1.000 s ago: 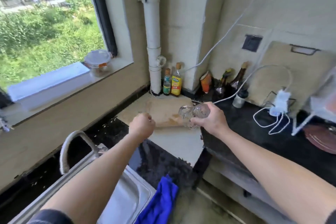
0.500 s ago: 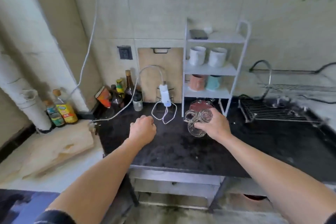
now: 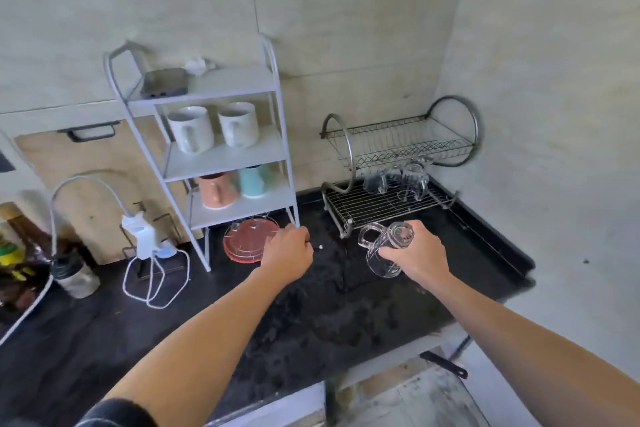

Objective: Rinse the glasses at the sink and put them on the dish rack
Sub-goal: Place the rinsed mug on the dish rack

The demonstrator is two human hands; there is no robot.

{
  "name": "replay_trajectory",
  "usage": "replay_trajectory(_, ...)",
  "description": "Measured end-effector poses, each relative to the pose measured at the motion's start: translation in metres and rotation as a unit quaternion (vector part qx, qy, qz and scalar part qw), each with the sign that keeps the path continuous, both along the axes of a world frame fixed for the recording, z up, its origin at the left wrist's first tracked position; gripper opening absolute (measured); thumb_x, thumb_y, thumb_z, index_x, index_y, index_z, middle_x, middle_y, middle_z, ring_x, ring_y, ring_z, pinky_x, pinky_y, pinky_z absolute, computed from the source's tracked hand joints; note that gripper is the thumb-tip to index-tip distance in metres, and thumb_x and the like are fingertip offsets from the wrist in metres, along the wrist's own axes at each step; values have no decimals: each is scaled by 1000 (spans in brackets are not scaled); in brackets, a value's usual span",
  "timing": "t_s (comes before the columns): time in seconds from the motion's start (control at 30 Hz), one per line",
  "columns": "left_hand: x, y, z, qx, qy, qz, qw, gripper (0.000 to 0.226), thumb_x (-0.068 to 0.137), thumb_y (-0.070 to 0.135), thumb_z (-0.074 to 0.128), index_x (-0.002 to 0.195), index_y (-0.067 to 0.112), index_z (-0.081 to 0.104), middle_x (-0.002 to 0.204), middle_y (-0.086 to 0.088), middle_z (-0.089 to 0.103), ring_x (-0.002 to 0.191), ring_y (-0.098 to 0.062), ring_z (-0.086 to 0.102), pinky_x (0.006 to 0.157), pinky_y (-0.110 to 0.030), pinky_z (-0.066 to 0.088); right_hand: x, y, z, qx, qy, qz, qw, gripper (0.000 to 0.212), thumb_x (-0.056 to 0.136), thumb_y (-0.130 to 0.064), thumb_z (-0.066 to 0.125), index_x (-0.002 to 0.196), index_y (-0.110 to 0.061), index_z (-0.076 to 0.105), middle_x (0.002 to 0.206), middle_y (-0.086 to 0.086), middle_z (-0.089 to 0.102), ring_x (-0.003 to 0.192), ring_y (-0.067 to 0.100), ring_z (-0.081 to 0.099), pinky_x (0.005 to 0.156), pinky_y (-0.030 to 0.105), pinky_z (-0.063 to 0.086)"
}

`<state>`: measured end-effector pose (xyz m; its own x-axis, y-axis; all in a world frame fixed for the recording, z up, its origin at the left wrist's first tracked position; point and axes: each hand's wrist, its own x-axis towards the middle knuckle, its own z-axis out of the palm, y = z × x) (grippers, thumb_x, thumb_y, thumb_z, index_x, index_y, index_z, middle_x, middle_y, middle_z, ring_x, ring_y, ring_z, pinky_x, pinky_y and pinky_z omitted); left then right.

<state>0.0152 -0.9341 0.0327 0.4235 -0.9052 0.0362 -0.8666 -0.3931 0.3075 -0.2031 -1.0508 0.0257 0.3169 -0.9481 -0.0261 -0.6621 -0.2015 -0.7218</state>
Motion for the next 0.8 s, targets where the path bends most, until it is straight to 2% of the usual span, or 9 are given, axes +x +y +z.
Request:
replay_trajectory(0.07,2,-41,-5,2,0,-19,1000,29,93,24,44,114,13,61,115,-8,57,103,-31,57,91,-43,45,-1,-33,-6,2,14,-18,1000,59,63,-46,81,111,-28,52,101,-5,64,90,20,59,77,32,46)
replay_trajectory(0.2,6,-119,-8,-20,3,-45,999,29,93,23,43,115,12,60,113,-9,56,102,-30,56,89,-44,46,1,-97,-13,15,46,-37,998,62,66,-44,80,118,-25,53,107,-3,64,96,22,60,82,33,49)
replay_trajectory(0.37,12,-195,0,-94,-6,-69,993,30,94,22,45,118,10,59,117,-9,53,107,-26,52,93,-41,47,3,-165,-23,34,67,-57,996,65,68,-44,79,122,-23,51,117,0,63,104,25,60,85,35,47)
replay_trajectory(0.57,20,-260,3,-208,-8,11,978,38,95,20,47,130,7,50,132,-15,46,120,-29,45,100,-42,44,16,-235,-44,50,76,-29,995,63,69,-41,81,120,-21,52,111,-2,64,101,24,60,85,35,47)
replay_trajectory(0.63,20,-279,-1,-219,6,43,975,48,95,21,46,141,9,35,132,-16,44,115,-28,48,93,-40,48,26,-259,-53,51,84,-4,995,63,71,-39,80,123,-20,51,109,-6,61,102,23,60,84,35,46)
replay_trajectory(0.73,14,-300,-8,-230,14,84,970,63,94,13,46,150,10,15,120,-14,46,84,-24,53,66,-37,53,44,-296,-69,55,89,40,994,68,75,-37,79,131,-16,46,113,-4,58,104,22,58,79,31,42)
replay_trajectory(0.8,11,-307,-14,-235,15,121,964,73,90,0,45,152,14,9,118,-15,46,65,-23,49,48,-40,50,57,-318,-80,60,98,69,991,73,75,-39,78,135,-15,43,123,0,59,106,23,59,78,30,41)
